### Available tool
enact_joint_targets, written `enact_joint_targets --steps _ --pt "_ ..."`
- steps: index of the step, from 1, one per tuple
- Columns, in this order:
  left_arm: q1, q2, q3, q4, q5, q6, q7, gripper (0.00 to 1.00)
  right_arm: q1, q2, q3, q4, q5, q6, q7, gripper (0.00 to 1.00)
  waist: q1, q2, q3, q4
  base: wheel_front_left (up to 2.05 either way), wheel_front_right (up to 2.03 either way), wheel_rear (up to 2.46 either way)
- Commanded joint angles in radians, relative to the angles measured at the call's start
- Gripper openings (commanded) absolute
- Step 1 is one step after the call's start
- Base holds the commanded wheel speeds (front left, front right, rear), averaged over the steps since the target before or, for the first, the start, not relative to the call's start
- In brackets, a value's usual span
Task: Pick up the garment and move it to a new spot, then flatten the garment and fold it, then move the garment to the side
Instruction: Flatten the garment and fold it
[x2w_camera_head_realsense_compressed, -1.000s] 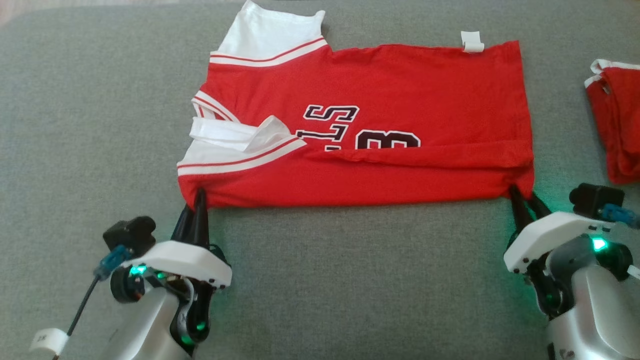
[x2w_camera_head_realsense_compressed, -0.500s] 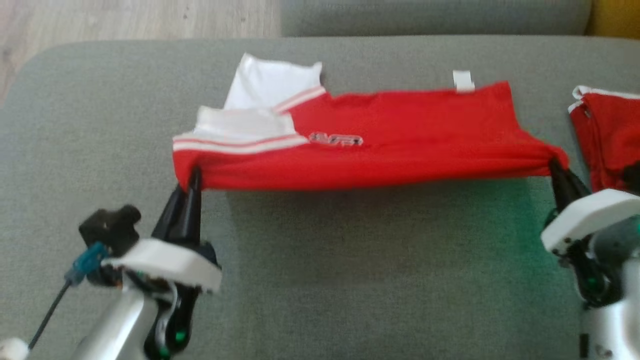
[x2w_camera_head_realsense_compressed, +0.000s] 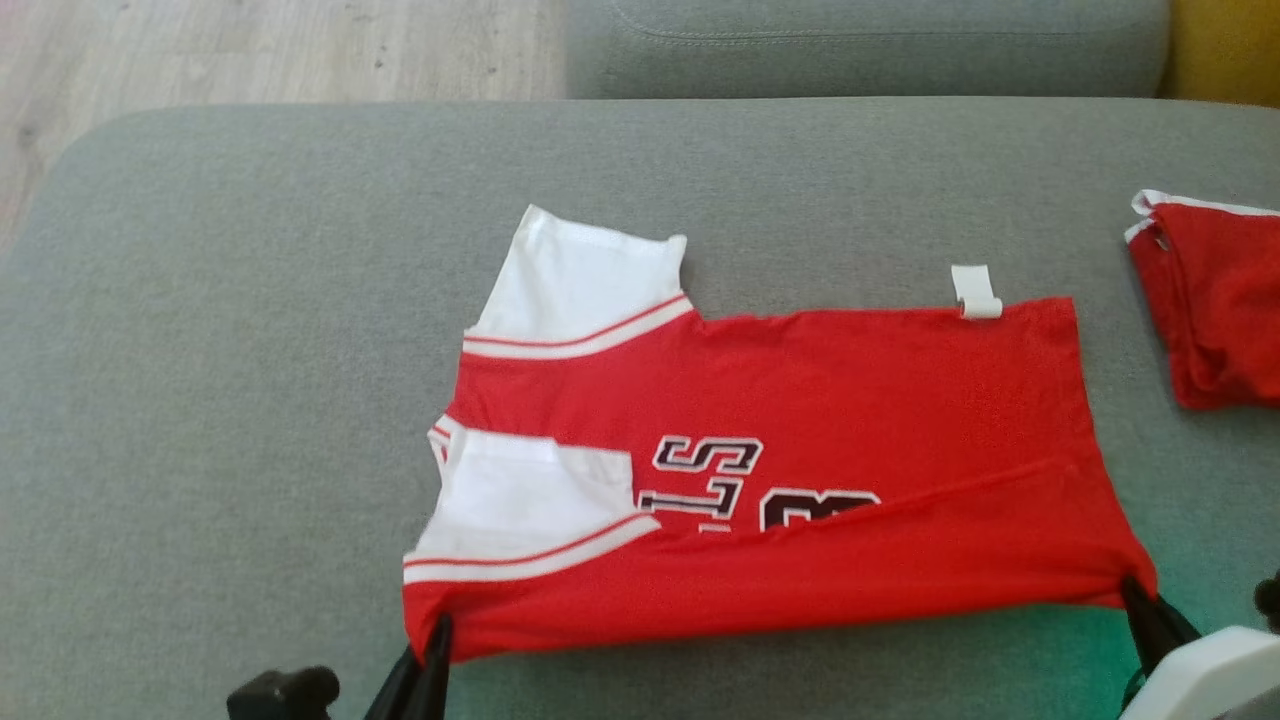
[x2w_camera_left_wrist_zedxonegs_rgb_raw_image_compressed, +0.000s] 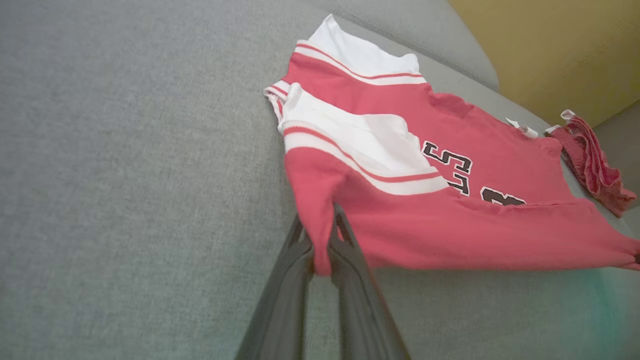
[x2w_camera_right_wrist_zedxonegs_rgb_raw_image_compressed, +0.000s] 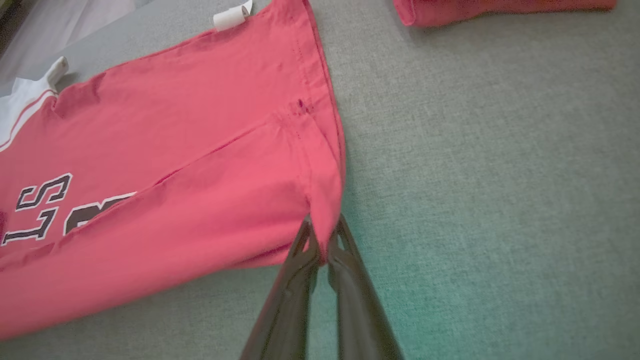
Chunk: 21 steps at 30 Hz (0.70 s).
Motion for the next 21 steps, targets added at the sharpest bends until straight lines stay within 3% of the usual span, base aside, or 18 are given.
enact_joint_targets --steps 1,3,4,5,12,17,21 --pt "-0.038 0.012 0.032 -0.022 -0.003 0.008 -0.016 0.00 -0.022 -0.013 0.014 -0.029 -0.012 -0.001 -0.019 0.36 0.0002 0.0000 0.000 -0.005 0.00 0.00 0.00" --pt "-0.038 0.011 0.029 -0.010 0.000 0.007 -0.021 0.00 -0.017 -0.013 0.026 -0.015 -0.008 -0.001 -0.030 1.00 0.0002 0.0000 0.000 -0.009 0.00 0.00 0.00" --pt "-0.040 0.012 0.029 -0.004 -0.001 0.005 -0.021 0.32 -0.017 -0.013 0.034 -0.011 -0.006 -0.001 -0.033 1.00 0.0002 0.0000 0.002 -0.013 0.00 0.00 0.00" --pt "-0.044 0.015 0.030 0.002 0.003 0.005 -0.021 1.00 -0.017 -0.013 0.040 -0.009 -0.005 -0.001 -0.037 1.00 0.0002 0.0000 0.003 -0.015 0.00 0.00 0.00" --pt "-0.135 0.070 0.060 -0.017 0.034 -0.005 0.000 1.00 -0.049 -0.013 0.026 -0.050 -0.016 -0.001 -0.074 1.00 0.0002 0.0000 0.019 -0.032 0.00 0.00 0.00" --pt "-0.346 0.161 0.099 -0.062 0.088 -0.040 0.079 1.00 -0.145 -0.013 0.042 -0.119 -0.049 -0.001 -0.081 1.00 0.0002 0.0000 0.050 -0.047 0.00 0.00 0.00" --pt "-0.519 0.199 0.128 -0.067 0.092 -0.078 0.147 1.00 -0.224 -0.013 0.071 -0.149 -0.077 -0.001 -0.071 1.00 0.0002 0.0000 0.089 -0.063 0.00 0.00 0.00"
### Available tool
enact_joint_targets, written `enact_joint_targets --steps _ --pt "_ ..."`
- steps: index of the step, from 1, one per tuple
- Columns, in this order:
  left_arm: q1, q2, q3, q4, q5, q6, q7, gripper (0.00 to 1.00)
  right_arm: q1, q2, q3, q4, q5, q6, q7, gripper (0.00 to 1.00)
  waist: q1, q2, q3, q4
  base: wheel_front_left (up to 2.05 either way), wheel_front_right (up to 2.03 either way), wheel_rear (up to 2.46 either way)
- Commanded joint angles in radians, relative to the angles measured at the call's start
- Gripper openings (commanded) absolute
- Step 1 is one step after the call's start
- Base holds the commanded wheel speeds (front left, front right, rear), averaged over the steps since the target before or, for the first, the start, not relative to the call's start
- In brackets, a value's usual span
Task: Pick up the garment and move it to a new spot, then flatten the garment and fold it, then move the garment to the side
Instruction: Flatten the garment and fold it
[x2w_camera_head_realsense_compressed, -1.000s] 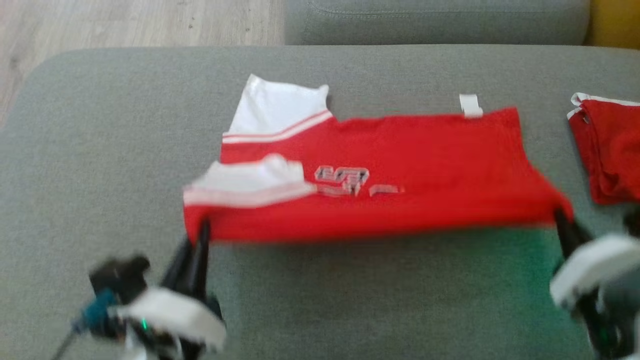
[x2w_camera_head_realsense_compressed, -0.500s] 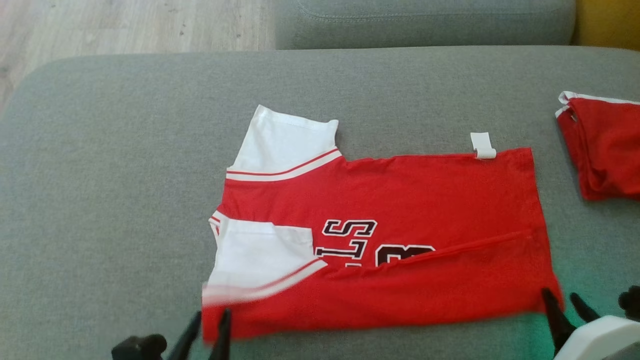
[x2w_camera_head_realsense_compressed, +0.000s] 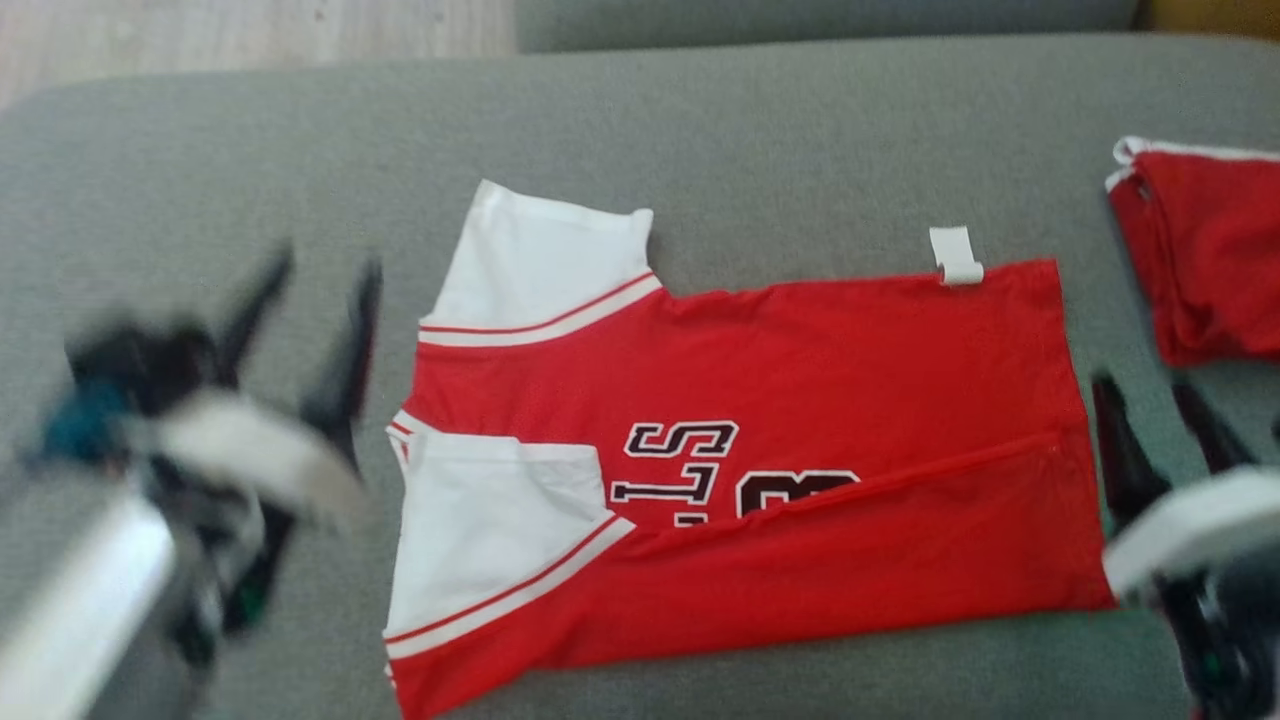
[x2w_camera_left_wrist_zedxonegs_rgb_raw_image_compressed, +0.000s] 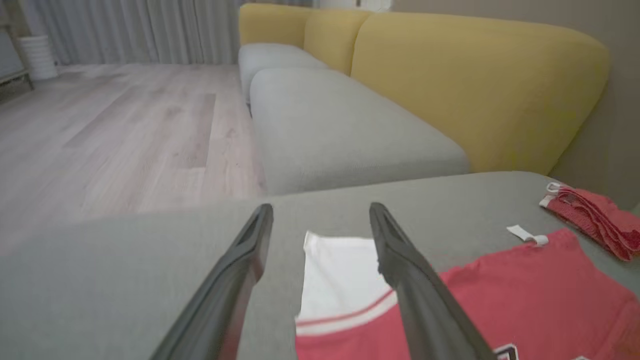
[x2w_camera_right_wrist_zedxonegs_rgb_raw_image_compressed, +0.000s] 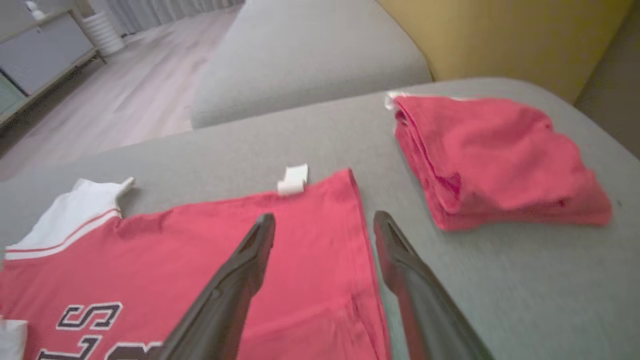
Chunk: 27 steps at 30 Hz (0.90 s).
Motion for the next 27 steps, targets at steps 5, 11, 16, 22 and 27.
enact_joint_targets --steps 5,11,16,22,27 --pt "-0.266 0.065 0.059 0.061 -0.031 -0.069 0.137 1.00 -0.160 -0.013 0.092 -0.045 -0.045 -0.001 0.018 1.00 -0.0001 0.0000 0.098 -0.062 0.00 0.00 0.00" --pt "-0.445 0.078 0.004 0.246 -0.012 -0.135 0.269 1.00 -0.300 -0.013 0.181 -0.009 -0.054 -0.001 0.018 1.00 -0.0001 0.0000 0.206 -0.130 0.00 0.00 0.00" --pt "-0.511 0.067 -0.018 0.363 -0.013 -0.165 0.311 1.00 -0.365 -0.013 0.222 0.021 -0.056 -0.001 0.003 1.00 -0.0001 0.0000 0.273 -0.180 0.00 0.00 0.00" --pt "-0.534 0.077 -0.028 0.443 -0.022 -0.186 0.342 1.00 -0.396 -0.013 0.244 0.054 -0.041 -0.001 -0.026 1.00 -0.0001 0.0000 0.315 -0.220 0.00 0.00 0.00" --pt "-0.532 0.077 -0.044 0.473 -0.029 -0.204 0.359 1.00 -0.401 -0.013 0.247 0.079 -0.029 -0.001 -0.046 1.00 -0.0001 0.0000 0.321 -0.231 0.00 0.00 0.00"
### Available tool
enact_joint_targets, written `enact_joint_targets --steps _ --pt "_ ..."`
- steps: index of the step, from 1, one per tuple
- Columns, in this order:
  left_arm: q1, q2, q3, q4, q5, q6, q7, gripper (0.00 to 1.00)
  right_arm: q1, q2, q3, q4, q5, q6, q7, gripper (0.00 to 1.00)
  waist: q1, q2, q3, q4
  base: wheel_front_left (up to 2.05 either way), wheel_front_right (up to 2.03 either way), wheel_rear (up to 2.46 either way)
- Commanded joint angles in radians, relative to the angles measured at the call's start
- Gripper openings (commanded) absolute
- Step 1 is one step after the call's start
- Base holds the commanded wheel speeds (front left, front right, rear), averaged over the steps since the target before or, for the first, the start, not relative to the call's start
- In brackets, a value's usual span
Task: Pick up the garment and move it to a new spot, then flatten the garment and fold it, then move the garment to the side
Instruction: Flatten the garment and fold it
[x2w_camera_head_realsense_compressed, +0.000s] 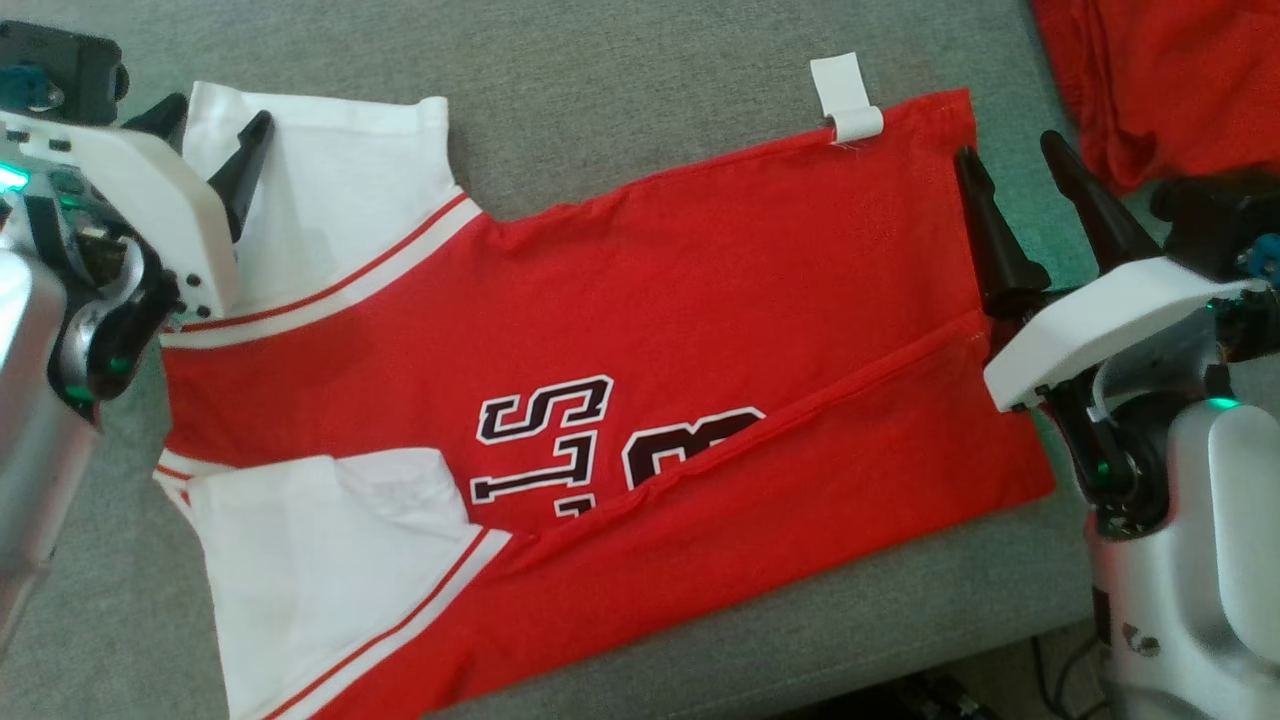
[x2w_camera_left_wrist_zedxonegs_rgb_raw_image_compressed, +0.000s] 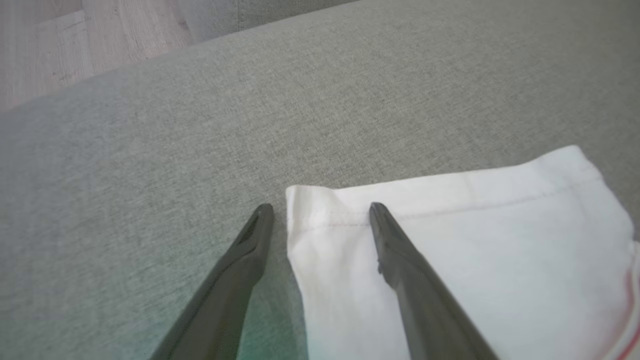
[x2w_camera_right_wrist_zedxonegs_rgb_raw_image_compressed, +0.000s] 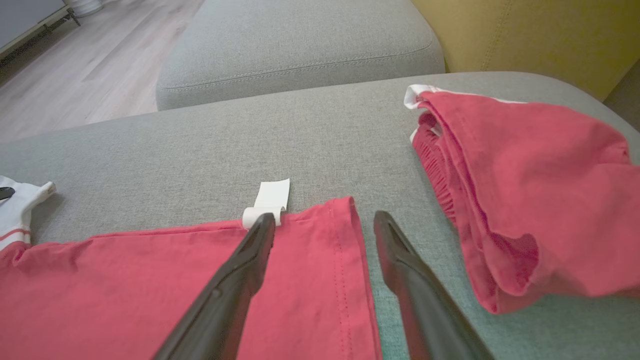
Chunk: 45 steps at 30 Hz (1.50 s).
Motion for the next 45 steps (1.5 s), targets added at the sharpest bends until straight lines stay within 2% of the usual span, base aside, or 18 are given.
enact_joint_targets --steps 1,3,4,5,7,8,16,22,30,31,35,36,45 --pt "-0.043 0.048 0.027 -0.019 -0.007 -0.008 0.016 1.00 -0.024 -0.005 0.022 -0.029 0.009 -0.001 -0.014 1.00 -0.0001 0.0000 0.002 -0.004 0.00 0.00 0.00" --pt "-0.039 0.046 0.013 -0.016 -0.010 -0.018 0.034 1.00 -0.029 -0.005 0.023 -0.021 0.009 -0.001 -0.018 1.00 -0.0001 0.0000 0.002 -0.005 0.00 0.00 0.00" --pt "-0.037 0.044 0.007 -0.016 -0.011 -0.020 0.042 0.88 -0.032 -0.005 0.023 -0.018 0.009 -0.001 -0.019 1.00 -0.0001 0.0000 0.002 -0.005 0.00 0.00 0.00" --pt "-0.035 0.043 0.002 -0.017 -0.011 -0.022 0.049 0.65 -0.036 -0.005 0.024 -0.015 0.008 -0.001 -0.020 1.00 -0.0001 0.0000 0.002 -0.005 0.00 0.00 0.00" --pt "-0.034 0.042 -0.006 -0.020 -0.008 -0.024 0.051 0.25 -0.046 -0.005 0.026 -0.010 0.007 -0.001 -0.020 1.00 -0.0001 0.0000 0.003 -0.002 0.00 0.00 0.00" --pt "-0.035 0.040 -0.008 -0.023 -0.005 -0.025 0.045 0.00 -0.051 -0.005 0.028 -0.007 0.004 -0.001 -0.020 1.00 -0.0001 0.0000 0.003 -0.001 0.00 0.00 0.00" --pt "-0.053 0.014 0.004 -0.032 0.025 -0.016 -0.064 0.00 -0.110 -0.038 0.026 0.072 -0.029 -0.001 0.027 1.00 -0.0001 0.0000 -0.022 0.037 0.00 0.00 0.00" --pt "-0.059 -0.015 0.009 -0.079 0.034 -0.022 -0.149 0.00 -0.186 -0.113 -0.006 0.199 -0.058 -0.001 0.095 1.00 -0.0001 0.0000 -0.041 0.098 0.00 0.00 0.00" --pt "-0.035 -0.047 -0.011 -0.159 0.035 -0.026 -0.192 0.00 -0.258 -0.166 -0.017 0.352 -0.029 -0.001 0.159 1.00 -0.0001 0.0000 -0.032 0.164 0.00 0.00 0.00" --pt "-0.033 -0.051 -0.014 -0.164 0.035 -0.026 -0.195 0.00 -0.265 -0.171 -0.014 0.365 -0.026 -0.001 0.164 0.91 -0.0001 0.0000 -0.031 0.169 0.00 0.00 0.00" --pt "-0.025 -0.066 -0.018 -0.177 0.025 -0.023 -0.203 0.00 -0.280 -0.181 -0.002 0.402 -0.004 -0.001 0.174 0.06 -0.0001 0.0000 -0.032 0.180 0.00 0.00 0.00" --pt "-0.023 -0.069 -0.018 -0.180 0.022 -0.021 -0.205 0.00 -0.281 -0.185 -0.001 0.408 -0.001 -0.001 0.174 0.00 -0.0001 0.0000 -0.034 0.182 0.00 0.00 0.00" --pt "0.046 -0.058 0.002 -0.219 0.009 -0.004 -0.271 0.00 -0.247 -0.215 0.012 0.382 0.014 -0.001 0.093 0.00 -0.0001 0.0000 -0.093 0.195 0.00 0.00 0.00"
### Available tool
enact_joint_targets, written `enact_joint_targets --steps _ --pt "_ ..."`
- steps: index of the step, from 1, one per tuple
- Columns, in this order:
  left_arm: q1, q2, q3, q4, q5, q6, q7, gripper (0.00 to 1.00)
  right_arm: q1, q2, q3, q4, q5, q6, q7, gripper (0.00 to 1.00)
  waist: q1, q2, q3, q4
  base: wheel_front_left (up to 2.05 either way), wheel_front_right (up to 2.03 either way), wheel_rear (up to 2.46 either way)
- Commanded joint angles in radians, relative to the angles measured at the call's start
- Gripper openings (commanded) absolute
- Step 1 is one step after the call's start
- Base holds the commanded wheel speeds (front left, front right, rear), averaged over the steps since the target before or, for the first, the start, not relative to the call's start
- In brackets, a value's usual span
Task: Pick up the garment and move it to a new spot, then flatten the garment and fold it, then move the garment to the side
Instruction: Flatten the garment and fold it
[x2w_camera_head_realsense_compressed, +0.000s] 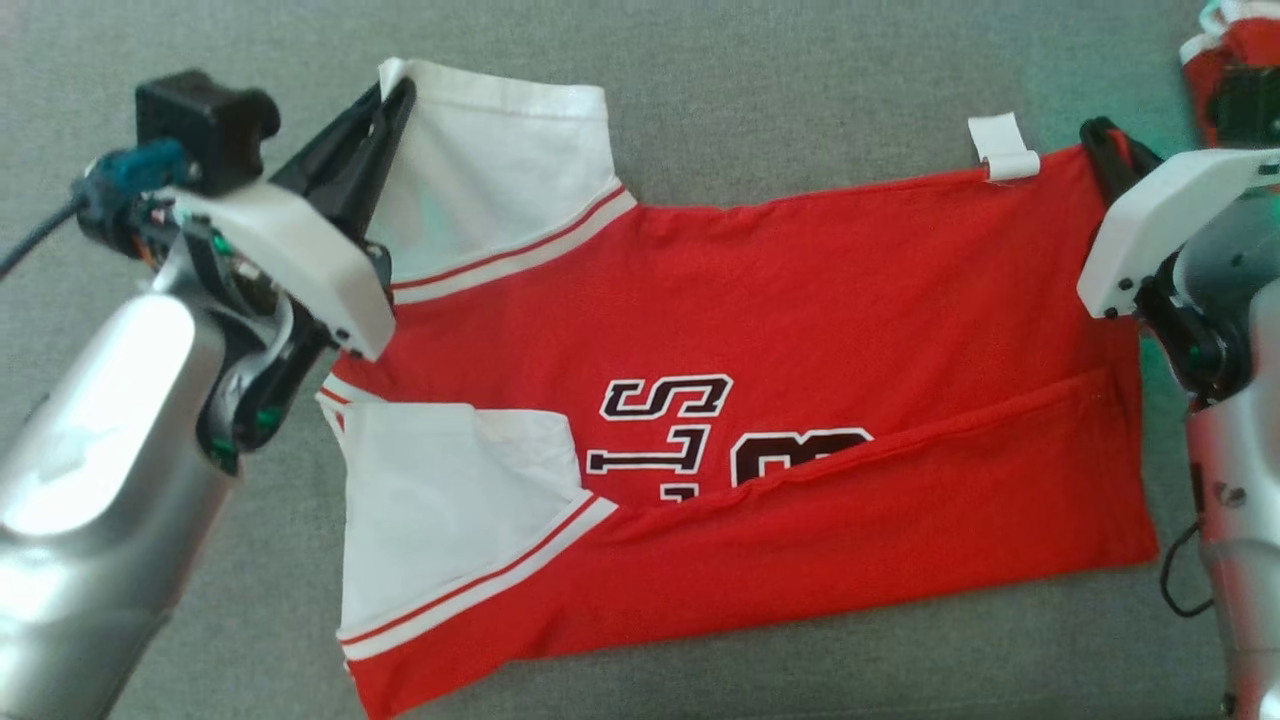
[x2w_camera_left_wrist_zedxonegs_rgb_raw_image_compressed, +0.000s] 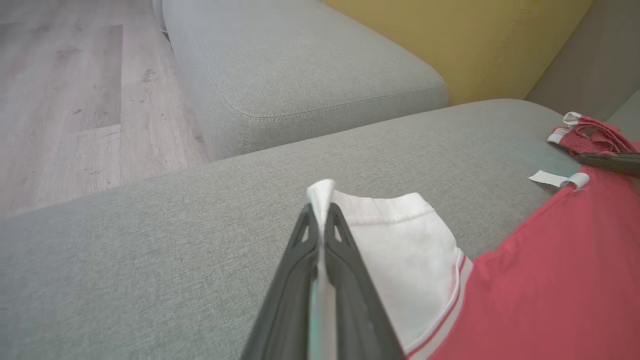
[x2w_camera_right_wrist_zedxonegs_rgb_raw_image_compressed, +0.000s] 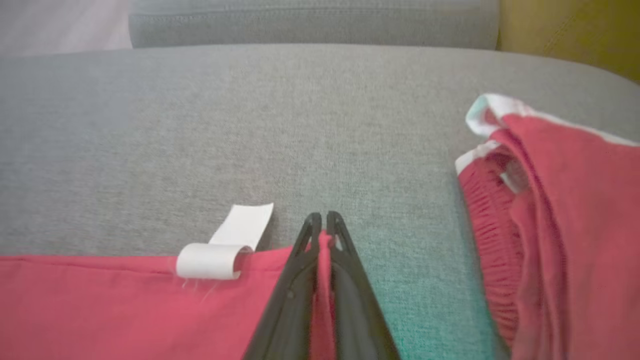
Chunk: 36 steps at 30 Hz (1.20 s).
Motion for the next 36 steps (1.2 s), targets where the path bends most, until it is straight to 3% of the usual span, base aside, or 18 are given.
enact_joint_targets --steps 1,15,26,27,28,29,30,36 --pt "-0.014 0.048 0.060 -0.044 -0.002 0.006 -0.015 0.00 0.018 -0.020 0.013 -0.049 0.007 -0.001 -0.018 0.00 -0.0001 0.0000 -0.026 0.005 0.00 0.00 0.00" --pt "0.327 0.071 0.041 -0.236 -0.032 0.090 -0.125 0.00 0.290 -0.006 -0.044 -0.132 0.035 -0.001 -0.096 0.00 -0.0001 0.0000 -0.233 0.054 0.00 0.00 0.00" --pt "0.581 0.000 -0.023 -0.217 -0.037 0.155 -0.253 0.00 0.471 0.056 -0.115 -0.154 0.006 -0.001 -0.170 0.00 -0.0001 0.0000 -0.314 0.086 0.00 0.00 0.00" --pt "0.594 -0.010 -0.028 -0.203 -0.036 0.156 -0.266 0.00 0.482 0.063 -0.120 -0.154 0.001 -0.001 -0.179 0.16 -0.0001 0.0000 -0.319 0.085 0.00 0.00 0.00" --pt "0.605 -0.018 -0.035 -0.189 -0.032 0.156 -0.281 0.23 0.492 0.070 -0.127 -0.155 -0.007 -0.001 -0.191 0.73 -0.0001 0.0000 -0.324 0.085 0.00 0.00 0.00" --pt "0.615 -0.025 -0.042 -0.174 -0.027 0.155 -0.296 0.65 0.501 0.076 -0.136 -0.155 -0.015 -0.001 -0.204 1.00 -0.0001 0.0000 -0.330 0.084 0.00 0.00 0.00" --pt "0.626 -0.032 -0.046 -0.158 -0.022 0.157 -0.311 1.00 0.511 0.084 -0.147 -0.156 -0.024 -0.001 -0.218 1.00 -0.0001 0.0000 -0.335 0.082 0.00 0.00 0.00" --pt "0.699 -0.073 -0.028 -0.119 -0.035 0.192 -0.405 1.00 0.577 0.135 -0.221 -0.215 -0.060 -0.001 -0.273 1.00 -0.0001 0.0000 -0.355 0.077 0.00 0.00 0.00"
